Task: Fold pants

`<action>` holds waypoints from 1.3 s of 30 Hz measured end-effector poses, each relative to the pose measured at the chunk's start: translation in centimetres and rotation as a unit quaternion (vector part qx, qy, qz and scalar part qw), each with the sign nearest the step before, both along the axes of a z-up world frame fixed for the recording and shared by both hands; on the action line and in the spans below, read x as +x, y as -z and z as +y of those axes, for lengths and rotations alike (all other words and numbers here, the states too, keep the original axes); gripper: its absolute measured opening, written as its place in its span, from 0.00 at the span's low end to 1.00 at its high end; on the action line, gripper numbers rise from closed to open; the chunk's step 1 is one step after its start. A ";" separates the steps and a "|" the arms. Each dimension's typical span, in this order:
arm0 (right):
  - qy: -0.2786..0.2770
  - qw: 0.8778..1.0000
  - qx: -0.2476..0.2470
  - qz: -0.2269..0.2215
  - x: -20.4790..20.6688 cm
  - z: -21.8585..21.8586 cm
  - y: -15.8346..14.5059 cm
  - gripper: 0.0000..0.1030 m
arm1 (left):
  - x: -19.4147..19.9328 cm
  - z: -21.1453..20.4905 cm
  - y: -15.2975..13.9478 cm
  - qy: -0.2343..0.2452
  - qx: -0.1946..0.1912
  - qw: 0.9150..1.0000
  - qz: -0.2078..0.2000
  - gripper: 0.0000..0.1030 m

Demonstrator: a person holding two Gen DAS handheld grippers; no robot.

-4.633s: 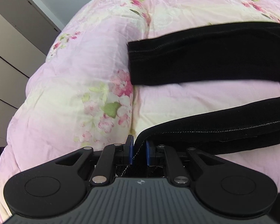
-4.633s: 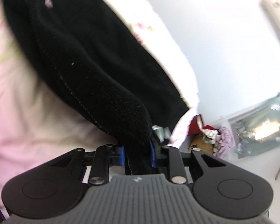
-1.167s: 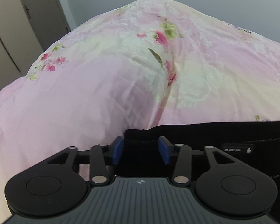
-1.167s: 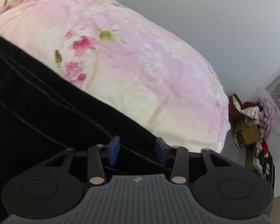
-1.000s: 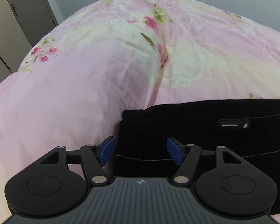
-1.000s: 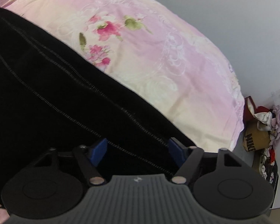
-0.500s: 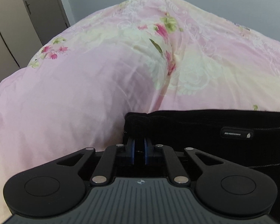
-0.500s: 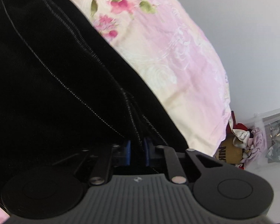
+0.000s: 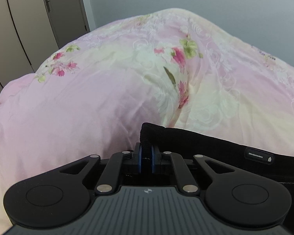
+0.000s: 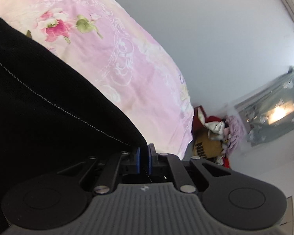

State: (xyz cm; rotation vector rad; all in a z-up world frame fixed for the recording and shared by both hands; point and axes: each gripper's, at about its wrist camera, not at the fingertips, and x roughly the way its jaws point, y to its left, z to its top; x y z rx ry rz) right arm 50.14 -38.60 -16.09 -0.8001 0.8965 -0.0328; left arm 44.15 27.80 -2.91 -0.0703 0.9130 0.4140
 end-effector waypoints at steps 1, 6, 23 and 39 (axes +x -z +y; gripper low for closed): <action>0.001 1.000 0.000 0.007 0.3 0.2 0.7 0.01 | 0.4 0.0 0.9 -0.005 0.002 1.000 0.009 0.10; 0.026 0.999 0.020 0.022 2.2 0.3 3.6 0.04 | 1.9 -0.6 3.9 -0.001 0.030 0.999 0.024 0.13; 0.093 0.976 0.195 -0.001 -6.1 3.5 -2.2 0.67 | -6.7 2.7 0.8 0.035 -0.051 0.997 0.039 0.66; 0.093 0.963 0.253 0.005 -21.0 11.8 0.6 0.68 | -5.3 5.7 5.3 -0.039 -0.238 0.969 0.059 0.65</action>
